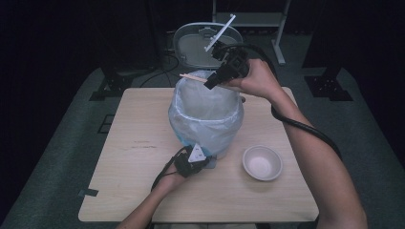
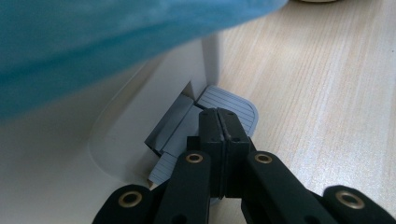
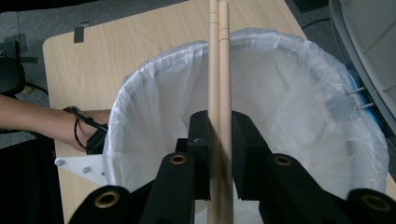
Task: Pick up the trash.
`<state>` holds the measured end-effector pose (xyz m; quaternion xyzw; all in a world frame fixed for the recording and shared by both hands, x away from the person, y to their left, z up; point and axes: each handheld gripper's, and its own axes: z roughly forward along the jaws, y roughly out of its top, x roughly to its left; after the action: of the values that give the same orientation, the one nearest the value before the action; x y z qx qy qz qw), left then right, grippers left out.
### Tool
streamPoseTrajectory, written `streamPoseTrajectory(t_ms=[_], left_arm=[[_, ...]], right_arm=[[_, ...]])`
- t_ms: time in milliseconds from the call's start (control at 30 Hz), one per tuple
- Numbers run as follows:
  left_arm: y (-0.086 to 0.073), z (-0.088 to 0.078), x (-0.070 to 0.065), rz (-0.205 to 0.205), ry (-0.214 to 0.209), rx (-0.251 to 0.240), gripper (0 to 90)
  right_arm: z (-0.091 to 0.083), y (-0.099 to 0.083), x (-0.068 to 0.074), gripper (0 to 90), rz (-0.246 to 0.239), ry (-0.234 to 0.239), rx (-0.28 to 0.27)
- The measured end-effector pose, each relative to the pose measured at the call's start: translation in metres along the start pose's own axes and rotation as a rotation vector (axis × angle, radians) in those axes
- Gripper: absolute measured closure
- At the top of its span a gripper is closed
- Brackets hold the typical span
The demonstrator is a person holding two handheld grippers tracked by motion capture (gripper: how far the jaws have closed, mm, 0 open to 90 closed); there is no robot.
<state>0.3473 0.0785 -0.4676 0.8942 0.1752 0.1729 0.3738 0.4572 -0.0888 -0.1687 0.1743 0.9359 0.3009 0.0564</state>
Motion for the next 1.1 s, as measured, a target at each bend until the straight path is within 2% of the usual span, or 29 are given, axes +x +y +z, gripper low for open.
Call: streamPoseTrajectory(t_ms=[167,233,500,767,1100], left_arm=[[0.000,0.000,0.000,0.001,0.000,0.000,90.0],[0.000,0.000,0.000,0.000,0.001,0.000,90.0],[-0.001,0.000,0.000,-0.005,0.000,-0.006,90.0],[-0.001,0.000,0.000,-0.011,-0.003,-0.007,90.0],[-0.001,0.000,0.000,-0.011,-0.004,-0.008,90.0]], right_arm=[[0.002,0.000,-0.001,78.0,0.003,-0.003,0.001],[0.003,0.001,-0.001,67.9,0.008,-0.026,-0.008],[-0.001,-0.006,0.000,67.9,0.007,-0.016,-0.023],[-0.007,-0.029,0.005,66.4,0.008,0.024,-0.073],[-0.017,-0.060,0.007,64.2,0.033,0.047,-0.115]])
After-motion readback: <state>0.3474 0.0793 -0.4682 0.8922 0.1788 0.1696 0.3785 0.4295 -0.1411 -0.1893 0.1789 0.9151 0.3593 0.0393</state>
